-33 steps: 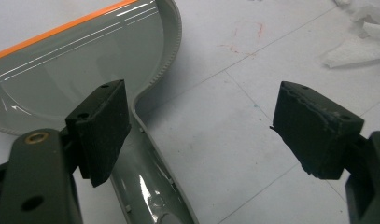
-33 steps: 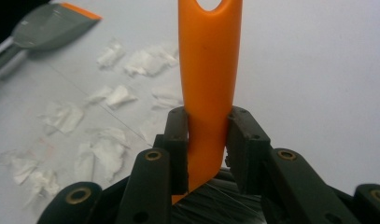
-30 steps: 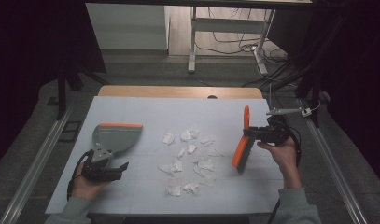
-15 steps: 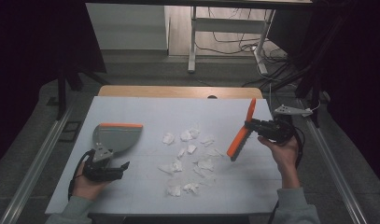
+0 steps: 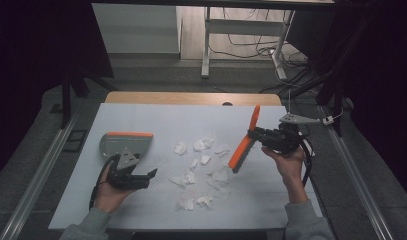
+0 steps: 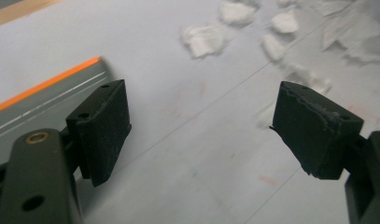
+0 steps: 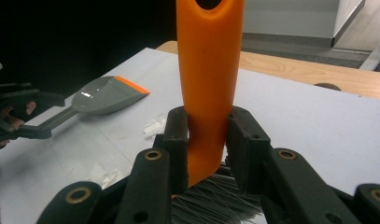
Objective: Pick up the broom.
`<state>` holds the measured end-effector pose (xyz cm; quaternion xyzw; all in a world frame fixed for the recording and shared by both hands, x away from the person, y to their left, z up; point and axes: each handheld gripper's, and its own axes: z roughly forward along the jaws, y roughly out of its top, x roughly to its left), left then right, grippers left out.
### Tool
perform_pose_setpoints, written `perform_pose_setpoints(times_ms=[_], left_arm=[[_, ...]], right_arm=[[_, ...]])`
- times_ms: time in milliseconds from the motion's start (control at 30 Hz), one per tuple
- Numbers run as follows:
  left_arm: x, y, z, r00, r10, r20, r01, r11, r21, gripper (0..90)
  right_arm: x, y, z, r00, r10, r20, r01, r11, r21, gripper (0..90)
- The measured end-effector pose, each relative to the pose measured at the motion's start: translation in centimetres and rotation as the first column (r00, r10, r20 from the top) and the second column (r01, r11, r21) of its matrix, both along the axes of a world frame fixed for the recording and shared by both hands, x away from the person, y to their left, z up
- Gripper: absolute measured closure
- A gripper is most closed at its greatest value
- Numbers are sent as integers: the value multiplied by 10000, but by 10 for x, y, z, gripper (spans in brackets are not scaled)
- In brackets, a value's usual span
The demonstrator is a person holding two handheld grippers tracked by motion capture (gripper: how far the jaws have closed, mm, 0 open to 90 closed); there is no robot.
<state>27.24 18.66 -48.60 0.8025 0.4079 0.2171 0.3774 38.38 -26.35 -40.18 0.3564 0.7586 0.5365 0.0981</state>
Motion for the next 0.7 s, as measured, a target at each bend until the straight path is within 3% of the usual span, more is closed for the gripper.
perform_pose_setpoints(times_ms=[267, 567, 700], left_arm=[[9, -39, 11, 9945, -1032, 149, 1036, 9941, -308, 210], [20, -73, 16, 9847, -1730, 187, 1739, 9813, -823, 215], [21, -82, 16, 9808, -1940, 180, 1948, 9772, -845, 216]], right_arm=[[-1, 17, -7, 10000, 80, -46, -79, 9999, 134, 702], [-4, 34, -13, 10000, 96, -3, -96, 9991, 416, 702], [-4, 40, -15, 9999, 135, -34, -133, 9984, 543, 701]])
